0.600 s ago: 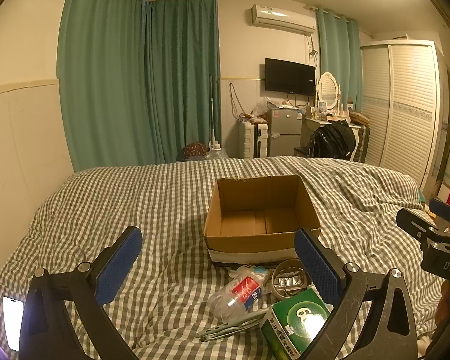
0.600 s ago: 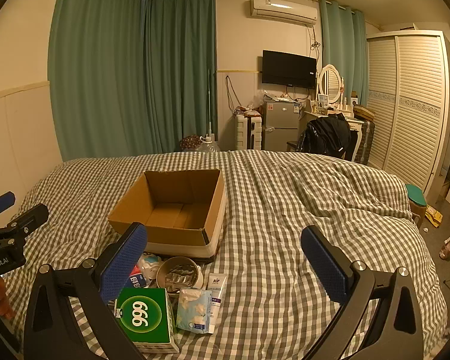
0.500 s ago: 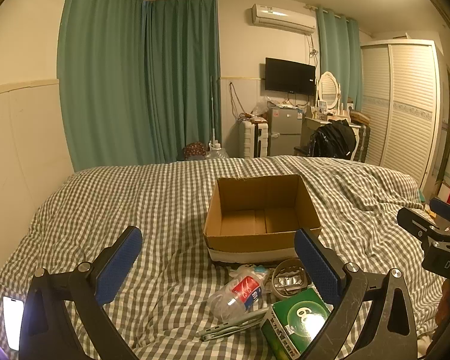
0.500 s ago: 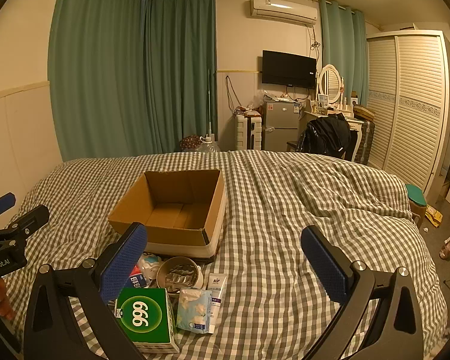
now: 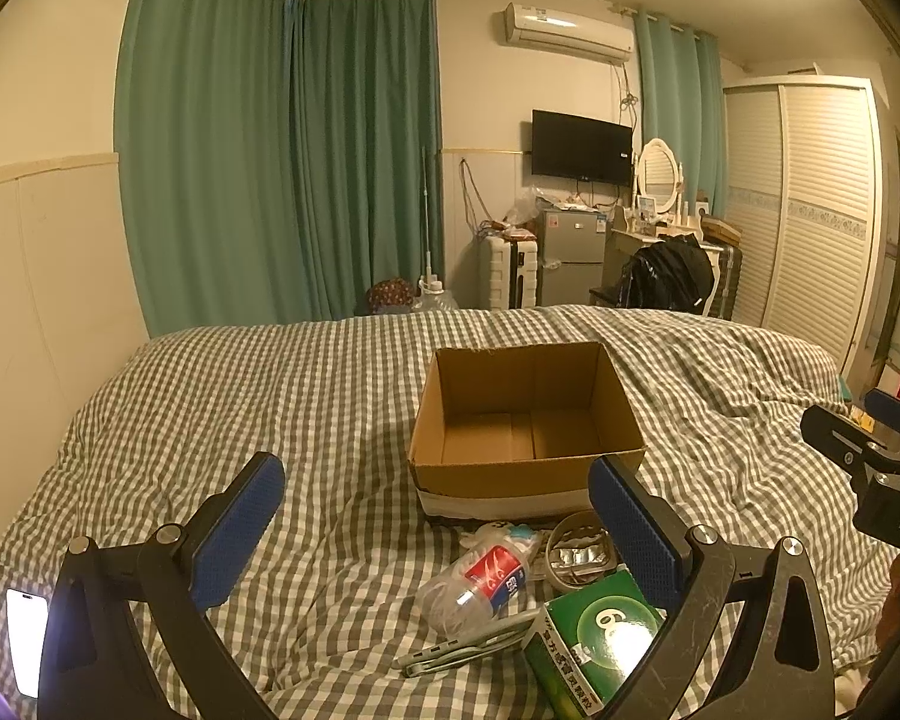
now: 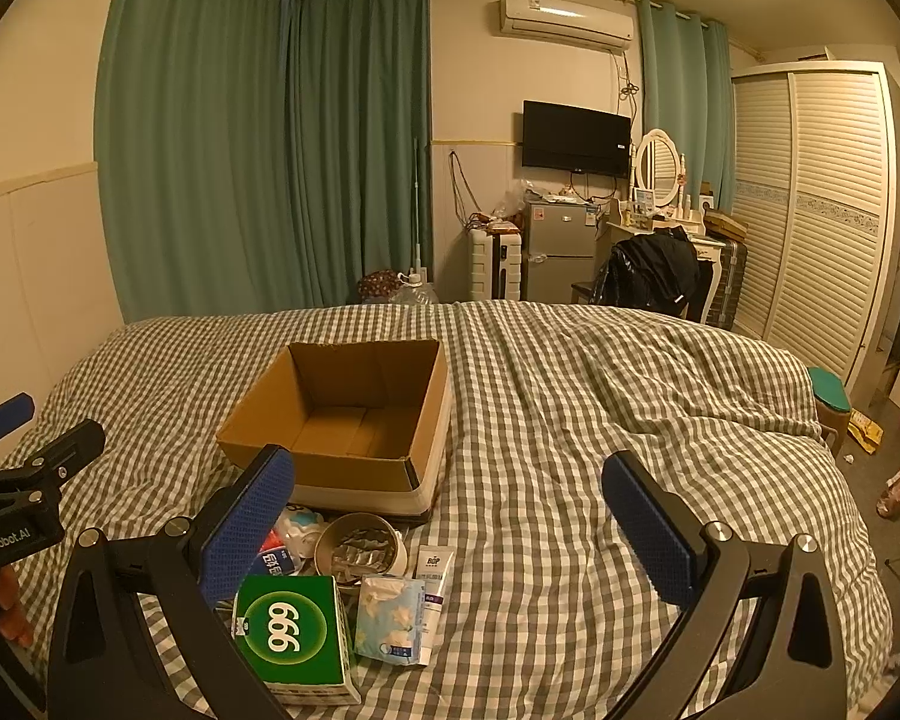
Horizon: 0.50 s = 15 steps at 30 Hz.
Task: Organize objects
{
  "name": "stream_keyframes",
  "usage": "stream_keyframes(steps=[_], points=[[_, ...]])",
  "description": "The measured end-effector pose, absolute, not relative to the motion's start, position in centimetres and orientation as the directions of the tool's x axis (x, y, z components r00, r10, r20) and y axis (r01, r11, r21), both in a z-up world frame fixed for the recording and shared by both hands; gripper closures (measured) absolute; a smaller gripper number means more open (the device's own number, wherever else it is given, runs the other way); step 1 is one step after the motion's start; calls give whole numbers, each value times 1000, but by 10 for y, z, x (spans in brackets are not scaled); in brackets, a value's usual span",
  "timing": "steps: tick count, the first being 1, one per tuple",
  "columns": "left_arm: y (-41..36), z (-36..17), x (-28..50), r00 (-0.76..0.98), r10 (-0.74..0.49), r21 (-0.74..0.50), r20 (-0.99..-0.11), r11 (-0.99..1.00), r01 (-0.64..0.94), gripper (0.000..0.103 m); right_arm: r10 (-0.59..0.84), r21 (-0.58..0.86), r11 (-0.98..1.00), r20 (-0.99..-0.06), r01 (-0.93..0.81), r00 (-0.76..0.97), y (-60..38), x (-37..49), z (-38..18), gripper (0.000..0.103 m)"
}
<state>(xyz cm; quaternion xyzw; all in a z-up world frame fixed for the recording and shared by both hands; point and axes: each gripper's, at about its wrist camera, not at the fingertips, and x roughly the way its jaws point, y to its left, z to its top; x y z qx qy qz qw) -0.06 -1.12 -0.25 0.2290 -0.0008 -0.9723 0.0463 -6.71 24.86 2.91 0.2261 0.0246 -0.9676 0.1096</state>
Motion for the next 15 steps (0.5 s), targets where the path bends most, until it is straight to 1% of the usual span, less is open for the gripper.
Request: stream_keyframes(steps=[7,15], points=[[-10,0,3,-894,-85,24,-440,-996,83,0,-198,-3,-975,-442,222,-875,247,-64,32,0],[-16,9,11,-898,-71,-3,-434,-997,81,0,-202,-17,-972,-448,234,-871,235,-55,37,0]])
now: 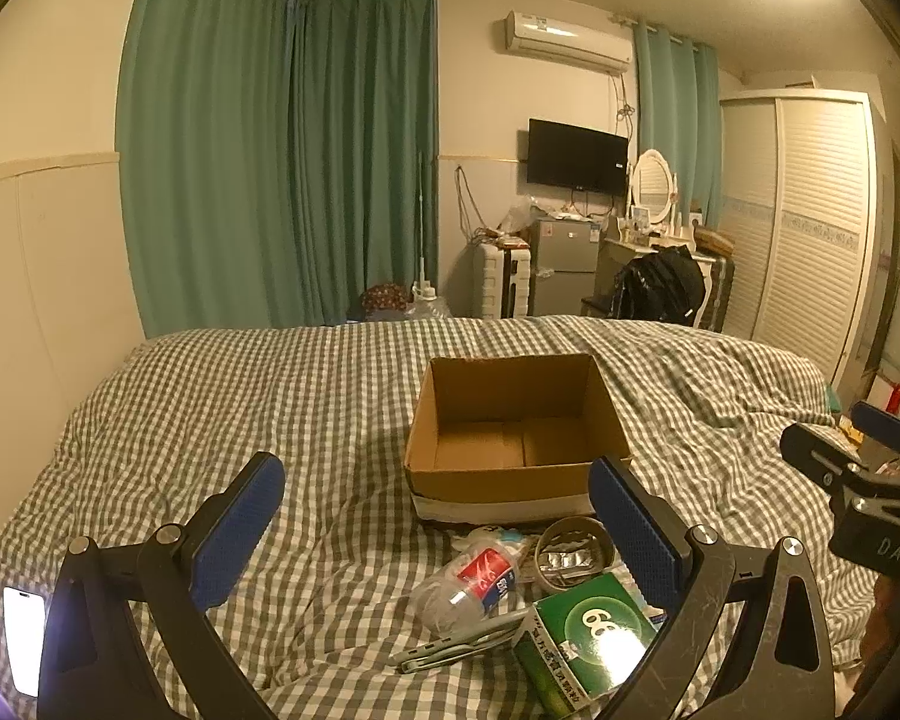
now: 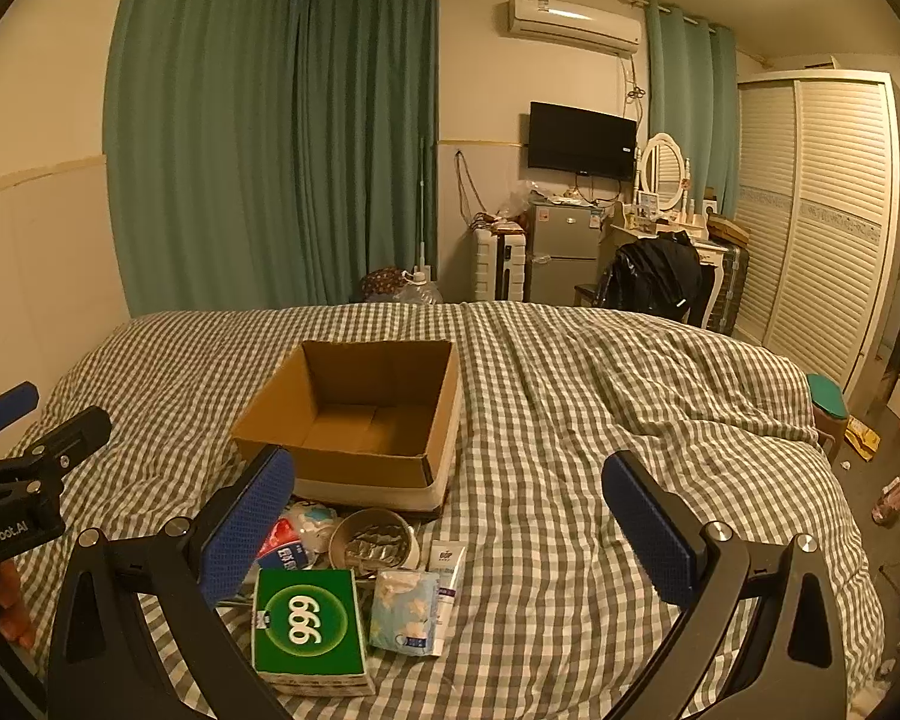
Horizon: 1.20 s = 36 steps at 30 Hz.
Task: Organize objects
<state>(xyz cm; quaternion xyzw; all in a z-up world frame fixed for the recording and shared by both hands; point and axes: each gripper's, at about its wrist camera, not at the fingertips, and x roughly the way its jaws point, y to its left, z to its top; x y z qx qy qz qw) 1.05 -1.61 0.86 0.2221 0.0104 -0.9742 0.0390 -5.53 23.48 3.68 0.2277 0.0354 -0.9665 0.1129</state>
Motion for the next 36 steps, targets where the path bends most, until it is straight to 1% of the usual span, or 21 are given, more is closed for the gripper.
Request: stream_keyframes(steps=[5,9,13,22,28,29,30,33,36], points=[[-20,3,11,-894,-78,9,-441,-997,83,0,-210,-35,-966,-464,255,-860,222,-53,33,0],[-27,-11,8,-878,-89,16,-470,-996,93,0,-219,-49,-959,-496,280,-840,208,-56,20,0],[-35,-32,3,-853,-109,34,-510,-994,107,0,-237,-48,-947,-558,317,-795,193,-61,-6,0],[-48,-100,-16,-744,-145,88,-653,-989,116,0,-248,-38,-915,-732,401,-635,155,-79,-76,0],[-51,-127,-25,-698,-123,88,-705,-992,87,0,-239,-29,-905,-791,425,-563,143,-84,-111,1],[-49,-129,-28,-691,-116,88,-713,-993,76,0,-237,-28,-904,-798,427,-554,141,-84,-117,4],[-48,-132,-29,-684,-110,90,-721,-994,65,0,-237,-22,-903,-806,429,-542,141,-85,-121,11],[-44,-142,-35,-660,-89,91,-746,-995,31,0,-266,13,-894,-819,447,-509,142,-85,-125,26],[-39,-151,-40,-631,-73,96,-772,-995,-3,0,-272,8,-891,-810,453,-520,145,-84,-116,27]])
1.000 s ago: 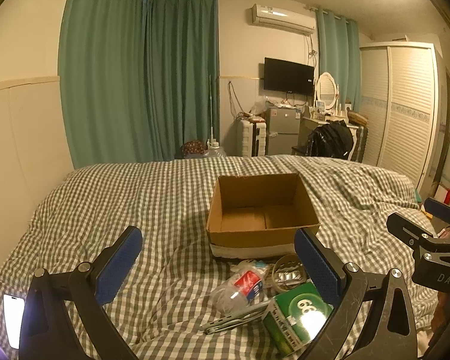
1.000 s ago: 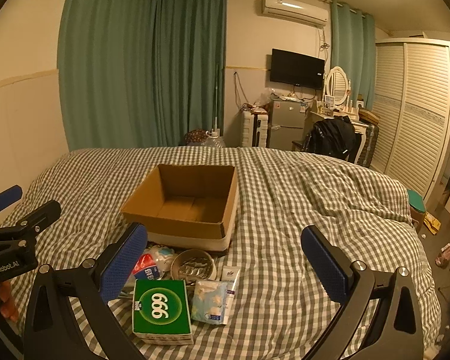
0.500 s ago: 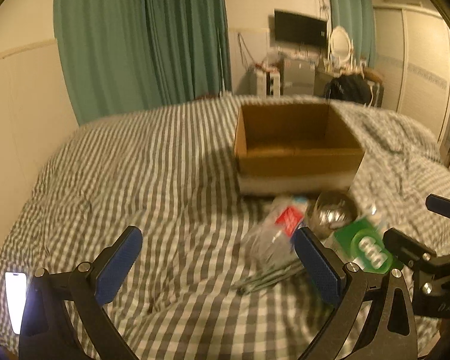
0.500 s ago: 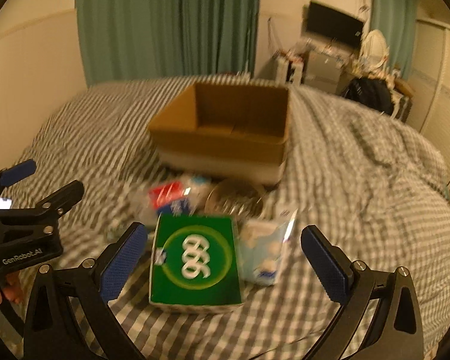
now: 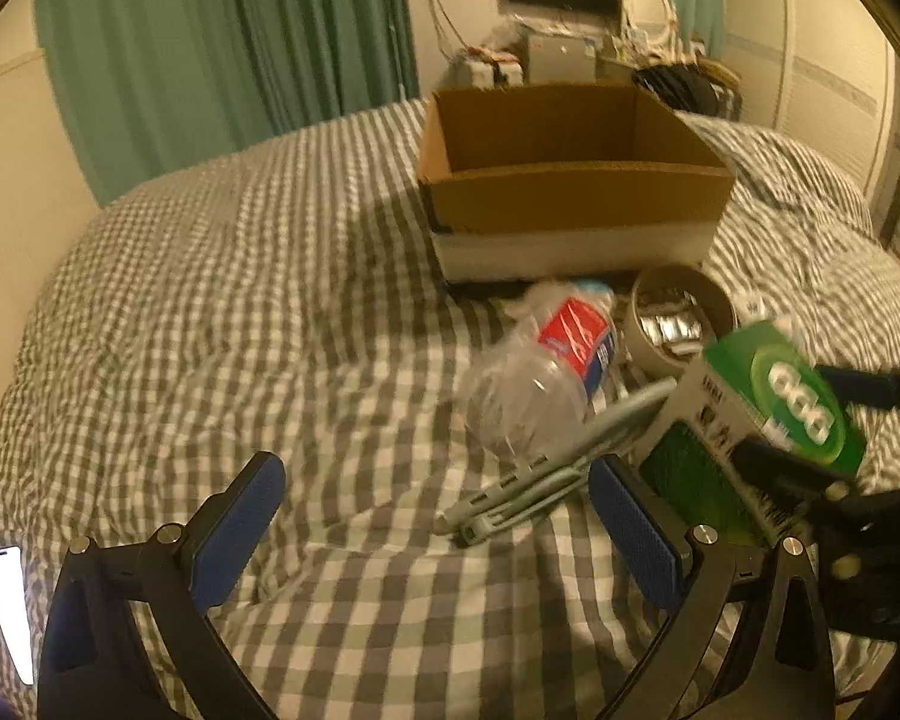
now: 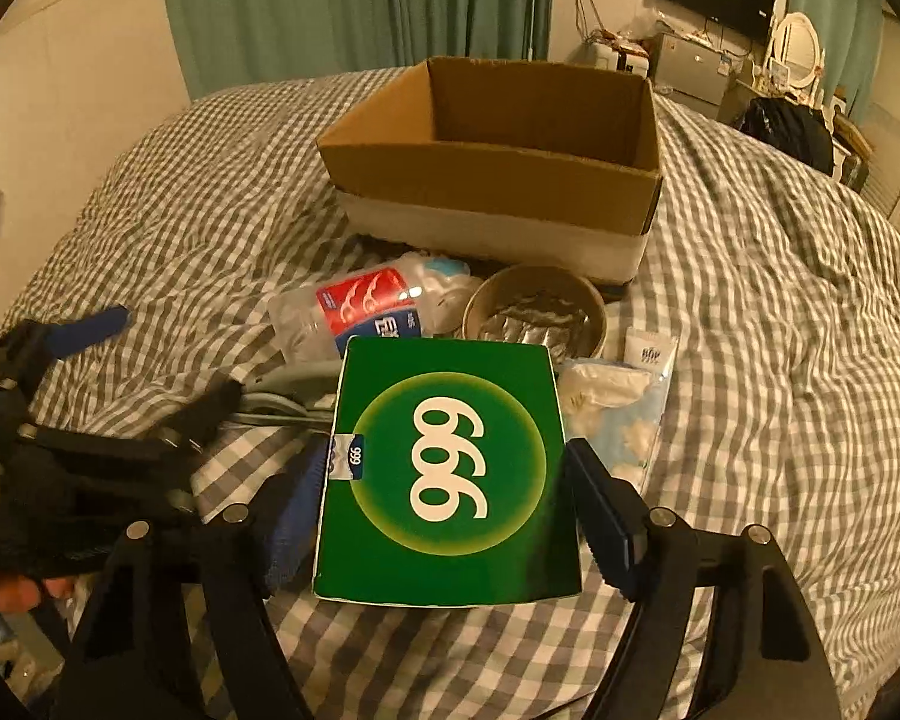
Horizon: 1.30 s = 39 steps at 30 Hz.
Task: Organize objects
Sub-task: 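Grasp the green medicine box with the right tool while the left tool grasps the grey clip, then carry both items over the cardboard box and open both tools to drop them in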
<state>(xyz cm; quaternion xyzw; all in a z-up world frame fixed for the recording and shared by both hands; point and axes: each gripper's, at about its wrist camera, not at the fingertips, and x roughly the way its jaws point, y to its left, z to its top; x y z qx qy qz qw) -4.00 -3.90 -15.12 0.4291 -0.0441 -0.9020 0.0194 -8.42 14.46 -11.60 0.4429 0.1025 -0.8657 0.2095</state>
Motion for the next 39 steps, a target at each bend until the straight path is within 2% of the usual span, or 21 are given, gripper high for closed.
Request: stream_keyframes(steps=[6,9,13,15,16,17,19,29,35,39], points=[[-15,-165,-58,-578,-33,123,-815,-985,-118,0,-267,-4,-908,-765,418,-587,160,-88,-84,27],[-1,-176,-72,-523,-7,123,-852,-975,-187,5,-260,3,-918,-759,397,-596,169,-92,-80,27],[10,-193,-81,-420,59,72,-905,-955,-289,35,-264,12,-919,-760,393,-593,171,-94,-82,27],[10,-194,-80,-413,68,63,-908,-953,-296,41,-267,13,-918,-760,397,-592,170,-94,-81,27],[9,-193,-78,-415,80,53,-906,-952,-301,52,-269,14,-917,-760,398,-592,171,-94,-81,27],[8,-192,-76,-413,95,40,-906,-951,-307,58,-270,15,-917,-760,398,-592,172,-94,-81,27],[6,-189,-71,-429,88,50,-899,-953,-300,65,-268,13,-917,-759,398,-594,172,-93,-80,27],[0,-154,-33,-535,74,98,-841,-954,-285,79,-266,-2,-923,-718,384,-643,180,-75,-59,27],[-4,-121,-24,-581,114,45,-806,-967,-253,92,-274,-17,-920,-685,390,-675,179,-62,-40,27],[-3,-95,-27,-608,154,12,-779,-965,-261,95,-282,-27,-918,-656,395,-700,176,-59,-25,27]])
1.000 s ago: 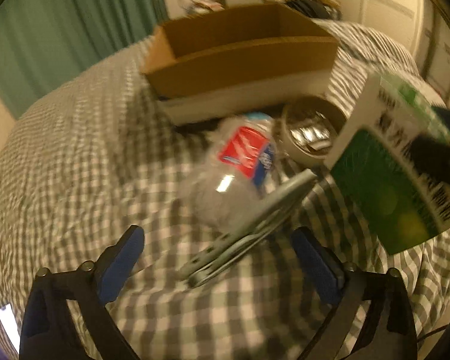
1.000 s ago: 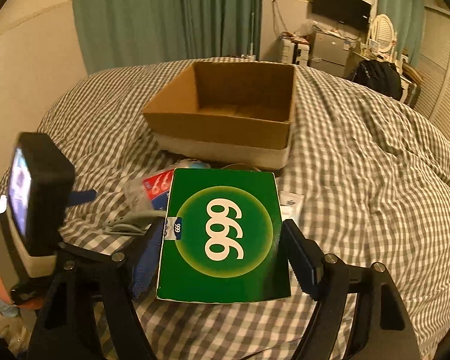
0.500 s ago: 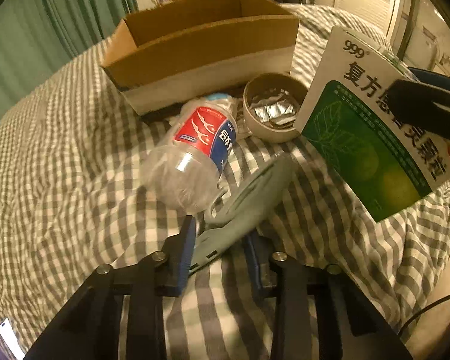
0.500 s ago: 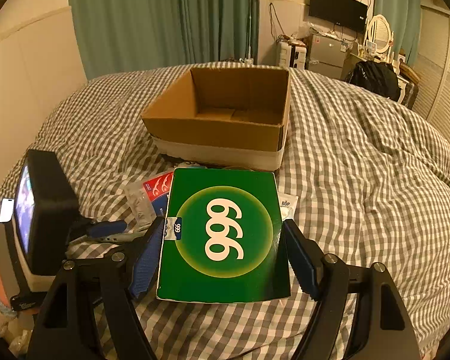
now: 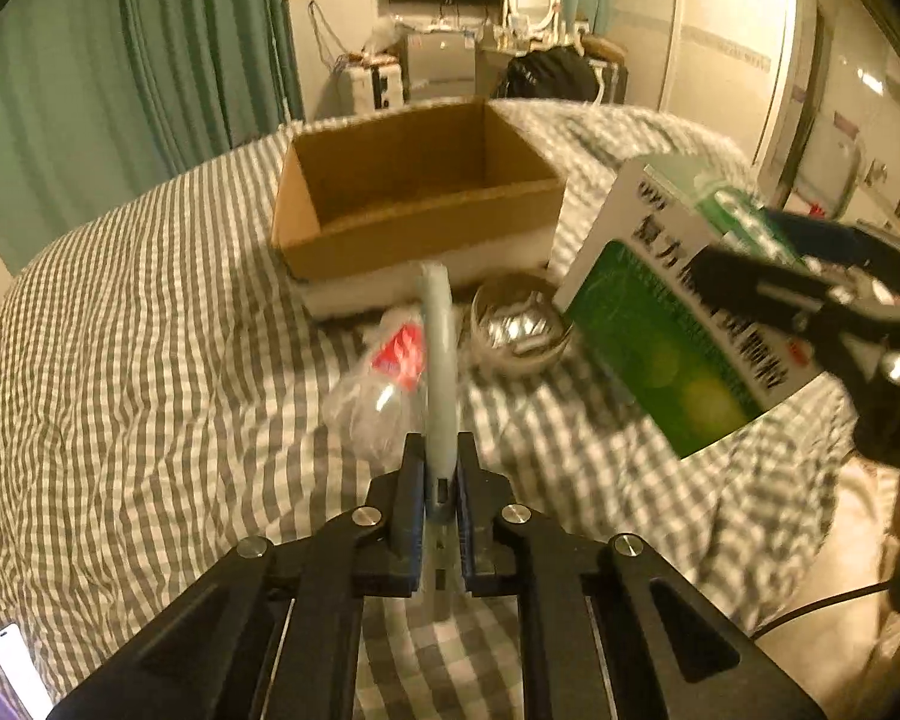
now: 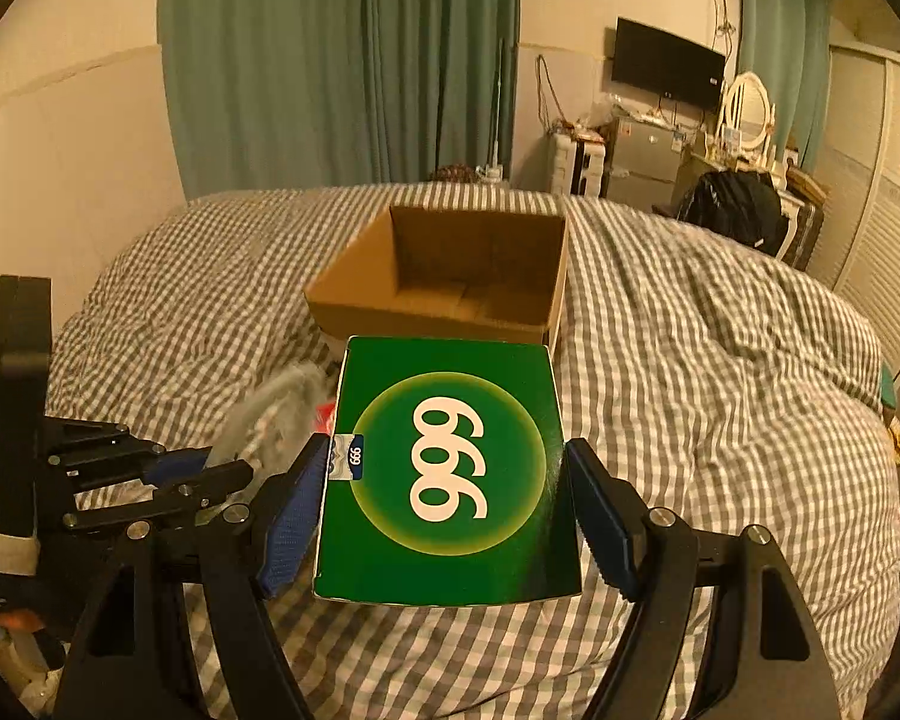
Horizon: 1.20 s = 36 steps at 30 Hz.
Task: Organize objects
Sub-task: 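Carry both items over the cardboard box and open both tools to drop them in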
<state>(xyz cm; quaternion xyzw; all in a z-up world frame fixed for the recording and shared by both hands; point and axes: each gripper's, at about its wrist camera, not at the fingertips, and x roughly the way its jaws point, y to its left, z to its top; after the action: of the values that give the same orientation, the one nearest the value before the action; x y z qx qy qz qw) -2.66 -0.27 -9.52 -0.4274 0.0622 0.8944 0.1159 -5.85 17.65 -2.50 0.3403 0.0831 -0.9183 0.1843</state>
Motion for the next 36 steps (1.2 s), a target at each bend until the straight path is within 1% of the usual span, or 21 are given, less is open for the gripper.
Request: stream_keyframes(steps=[4,8,17,22,28,32,36], points=[[5,-76,-32,-624,177,10,-761,-959,-284,95,-284,-34,-921,-624,388,-728,180,-63,-8,27],[7,-55,-47,-638,211,-22,-741,-956,-292,95,-288,-23,-928,-589,372,-755,188,-78,12,27],[8,-4,-105,-706,208,-15,-677,-963,-269,95,-299,-12,-935,-512,355,-805,193,-131,52,27],[5,17,-151,-743,194,-2,-641,-968,-251,95,-315,-2,-932,-492,362,-812,183,-176,62,27],[3,0,-215,-729,166,3,-664,-974,-225,95,-321,15,-928,-537,372,-780,161,-238,39,27],[-2,-30,-251,-702,146,-5,-697,-980,-200,95,-325,33,-924,-587,380,-741,148,-274,7,27],[-7,-63,-266,-662,133,-6,-738,-982,-191,95,-326,56,-924,-629,377,-706,142,-293,-23,27]])
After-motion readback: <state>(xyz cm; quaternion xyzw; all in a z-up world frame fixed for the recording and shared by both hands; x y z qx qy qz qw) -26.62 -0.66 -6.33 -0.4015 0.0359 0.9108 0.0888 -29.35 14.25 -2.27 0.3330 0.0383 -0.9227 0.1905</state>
